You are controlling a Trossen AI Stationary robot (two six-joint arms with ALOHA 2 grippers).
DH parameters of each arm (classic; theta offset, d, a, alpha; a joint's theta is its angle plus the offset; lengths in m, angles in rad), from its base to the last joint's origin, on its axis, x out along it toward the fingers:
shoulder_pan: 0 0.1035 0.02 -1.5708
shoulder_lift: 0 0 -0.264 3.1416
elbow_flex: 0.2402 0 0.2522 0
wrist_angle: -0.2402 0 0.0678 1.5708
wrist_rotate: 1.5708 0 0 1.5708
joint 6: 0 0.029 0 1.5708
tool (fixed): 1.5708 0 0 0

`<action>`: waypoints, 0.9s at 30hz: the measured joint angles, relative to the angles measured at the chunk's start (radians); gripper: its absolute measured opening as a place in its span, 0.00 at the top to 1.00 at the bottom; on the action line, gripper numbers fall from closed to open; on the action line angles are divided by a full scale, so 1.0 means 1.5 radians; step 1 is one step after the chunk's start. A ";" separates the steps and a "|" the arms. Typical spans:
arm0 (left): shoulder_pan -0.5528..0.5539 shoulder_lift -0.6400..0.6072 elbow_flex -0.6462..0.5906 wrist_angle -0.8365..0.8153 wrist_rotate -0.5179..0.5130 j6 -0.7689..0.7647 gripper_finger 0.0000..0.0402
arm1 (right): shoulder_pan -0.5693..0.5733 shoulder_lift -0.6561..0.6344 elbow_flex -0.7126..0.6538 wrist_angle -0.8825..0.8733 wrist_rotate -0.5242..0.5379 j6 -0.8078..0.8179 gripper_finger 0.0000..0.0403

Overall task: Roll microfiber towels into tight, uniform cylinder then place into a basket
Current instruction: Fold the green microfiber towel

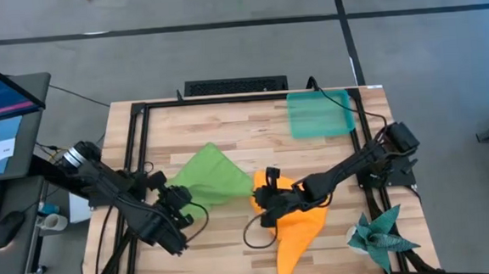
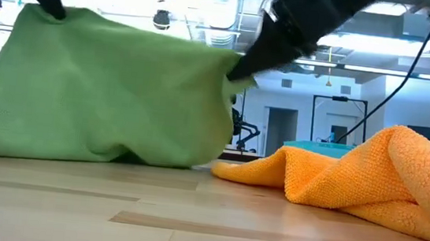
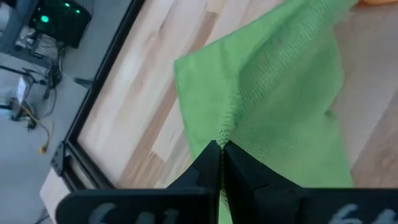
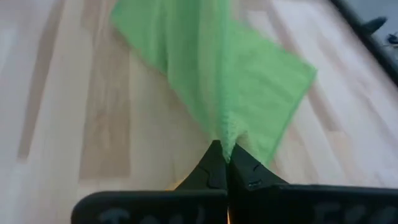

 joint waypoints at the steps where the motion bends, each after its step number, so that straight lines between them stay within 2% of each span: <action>1: 0.000 -0.015 -0.010 0.000 0.000 -0.002 1.00 | -0.007 -0.001 0.009 0.000 0.002 0.000 0.99; 5: 0.001 -0.075 -0.020 -0.001 -0.030 0.018 1.00 | -0.039 -0.004 0.038 -0.027 0.018 -0.022 0.99; 9: 0.022 -0.139 -0.020 0.000 -0.078 0.078 1.00 | -0.084 -0.006 0.088 -0.051 0.017 -0.067 0.99; 12: 0.052 -0.189 -0.020 0.000 -0.089 0.126 1.00 | -0.117 -0.007 0.140 -0.096 0.012 -0.105 0.99; 21: 0.178 -0.326 -0.020 0.000 -0.090 0.277 1.00 | -0.209 -0.008 0.280 -0.212 0.005 -0.171 0.99; 27: 0.276 -0.387 -0.020 0.019 -0.140 0.350 1.00 | -0.267 -0.008 0.324 -0.214 0.004 -0.171 0.99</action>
